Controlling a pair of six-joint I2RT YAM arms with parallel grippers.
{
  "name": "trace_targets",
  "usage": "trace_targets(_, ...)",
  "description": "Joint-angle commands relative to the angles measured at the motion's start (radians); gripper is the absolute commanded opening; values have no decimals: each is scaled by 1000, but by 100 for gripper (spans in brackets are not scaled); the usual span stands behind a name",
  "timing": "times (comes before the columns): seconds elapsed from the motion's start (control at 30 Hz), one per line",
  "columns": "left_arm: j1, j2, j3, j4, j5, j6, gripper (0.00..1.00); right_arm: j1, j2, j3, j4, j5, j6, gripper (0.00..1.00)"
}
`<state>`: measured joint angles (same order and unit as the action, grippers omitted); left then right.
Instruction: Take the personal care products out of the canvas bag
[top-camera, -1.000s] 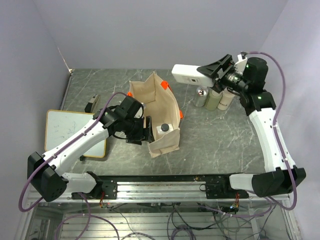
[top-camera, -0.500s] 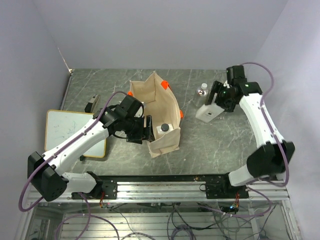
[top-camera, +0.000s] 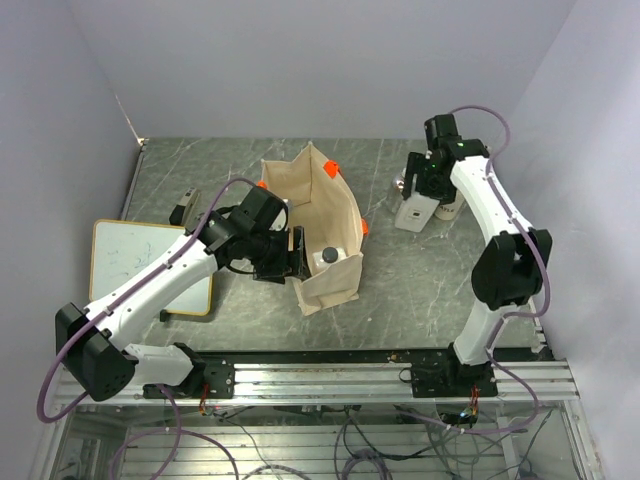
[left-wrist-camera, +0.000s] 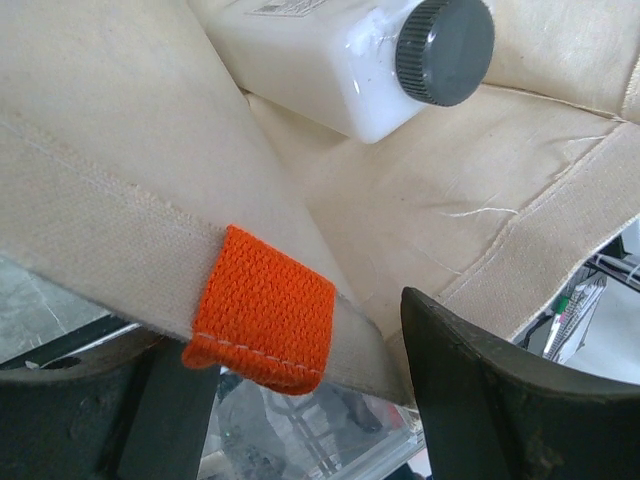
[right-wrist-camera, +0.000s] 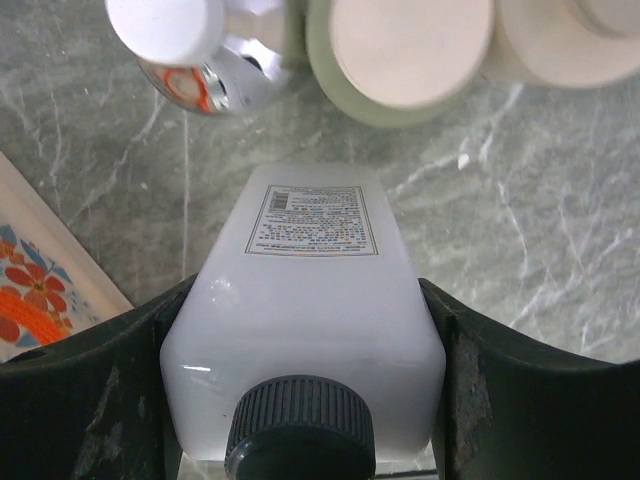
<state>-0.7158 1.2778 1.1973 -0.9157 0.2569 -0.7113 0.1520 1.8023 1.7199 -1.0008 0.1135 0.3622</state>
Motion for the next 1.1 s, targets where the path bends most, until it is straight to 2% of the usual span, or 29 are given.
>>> trace_targets(0.0,-10,3,55,-12,-21,6,79,44,55,100,19,55,-22,0)
trace_targets(0.23,-11,2,63,-7,-24,-2,79,85,145,161,41,91,-46,6)
trace_targets(0.4,-11,4,69,-4,-18,-7,79,86,183,161,41,89,-45,20)
trace_targets(0.47,-10,7,73,-12,-18,0,79,86,173,134,61,84,-49,34)
trace_targets(0.53,-10,11,80,-19,-16,7,79,86,166,112,69,83,-56,55)
trace_targets(0.6,-10,16,84,-26,-16,13,79,86,159,102,69,82,-66,71)
trace_targets(0.7,-10,23,95,-32,-11,20,79,88,137,104,57,94,-73,85)
trace_targets(0.83,-11,32,106,-46,-15,28,81,88,62,94,43,102,-80,93)
trace_targets(1.07,-11,-27,38,-2,37,-31,80,87,-173,-107,62,16,-80,95)
